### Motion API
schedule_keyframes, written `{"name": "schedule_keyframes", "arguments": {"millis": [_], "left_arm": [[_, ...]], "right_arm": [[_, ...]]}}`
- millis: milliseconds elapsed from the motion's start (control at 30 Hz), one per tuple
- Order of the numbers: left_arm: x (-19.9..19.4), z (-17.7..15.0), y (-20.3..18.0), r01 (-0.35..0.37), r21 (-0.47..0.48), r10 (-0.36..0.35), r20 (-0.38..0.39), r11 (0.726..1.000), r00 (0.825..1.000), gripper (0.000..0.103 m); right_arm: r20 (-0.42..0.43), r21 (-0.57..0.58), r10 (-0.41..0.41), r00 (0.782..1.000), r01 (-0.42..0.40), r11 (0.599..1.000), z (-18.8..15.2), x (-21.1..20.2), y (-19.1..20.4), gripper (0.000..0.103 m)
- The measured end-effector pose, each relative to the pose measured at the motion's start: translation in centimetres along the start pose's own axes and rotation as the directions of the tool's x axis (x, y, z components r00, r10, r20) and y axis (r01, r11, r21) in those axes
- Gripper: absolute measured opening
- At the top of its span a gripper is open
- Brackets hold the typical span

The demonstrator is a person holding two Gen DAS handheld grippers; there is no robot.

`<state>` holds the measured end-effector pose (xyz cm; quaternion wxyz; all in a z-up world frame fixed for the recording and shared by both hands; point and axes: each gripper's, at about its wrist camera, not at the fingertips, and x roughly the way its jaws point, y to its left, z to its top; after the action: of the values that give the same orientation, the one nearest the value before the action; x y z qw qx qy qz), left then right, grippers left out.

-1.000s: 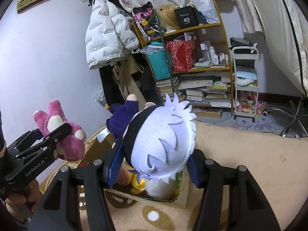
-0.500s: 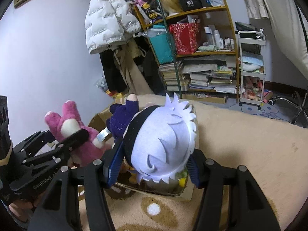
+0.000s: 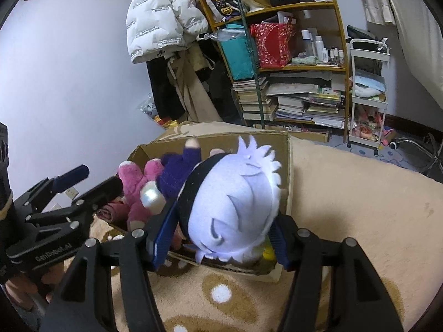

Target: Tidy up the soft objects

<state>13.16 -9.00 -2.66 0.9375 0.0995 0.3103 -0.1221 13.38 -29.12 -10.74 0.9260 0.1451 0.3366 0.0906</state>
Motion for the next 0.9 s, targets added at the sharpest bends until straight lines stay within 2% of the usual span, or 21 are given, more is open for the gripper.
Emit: {"name": "schedule_keyframes", "arguments": {"millis": [33, 67, 200, 367, 500, 900], "left_arm": [[-0.3, 0.1, 0.2, -0.005, -0.003, 0.005, 0.007, 1.000, 1.000, 0.093], [-0.7, 0.1, 0.4, -0.010, -0.003, 0.010, 0.014, 1.000, 1.000, 0.095], [-2.2, 0.0, 1.0, -0.031, 0.013, 0.031, 0.020, 0.999, 0.999, 0.097], [-4.7, 0.1, 2.6, -0.045, -0.034, 0.046, 0.036, 0.998, 0.998, 0.101], [-7.5, 0.4, 4.0, -0.065, -0.070, 0.071, 0.078, 0.995, 0.994, 0.102], [-14.8, -1.1, 6.5, -0.065, -0.127, 0.085, 0.161, 0.990, 0.983, 0.103]], "right_arm": [[0.002, -0.002, 0.001, 1.000, -0.001, 1.000, 0.0, -0.1, 0.1, 0.068], [0.005, -0.006, -0.001, 1.000, 0.001, 1.000, 0.0, -0.3, 0.2, 0.076], [0.033, -0.017, -0.030, 0.999, 0.030, 0.999, 0.1, -1.4, 0.6, 0.085], [0.073, -0.017, -0.048, 0.996, 0.049, 0.999, 0.4, -3.8, 1.1, 0.099], [0.122, -0.019, -0.054, 0.991, 0.057, 0.998, 0.4, -6.3, 1.8, 0.103], [0.220, -0.057, -0.057, 0.974, 0.071, 0.996, -1.1, -13.3, 5.1, 0.103]]}}
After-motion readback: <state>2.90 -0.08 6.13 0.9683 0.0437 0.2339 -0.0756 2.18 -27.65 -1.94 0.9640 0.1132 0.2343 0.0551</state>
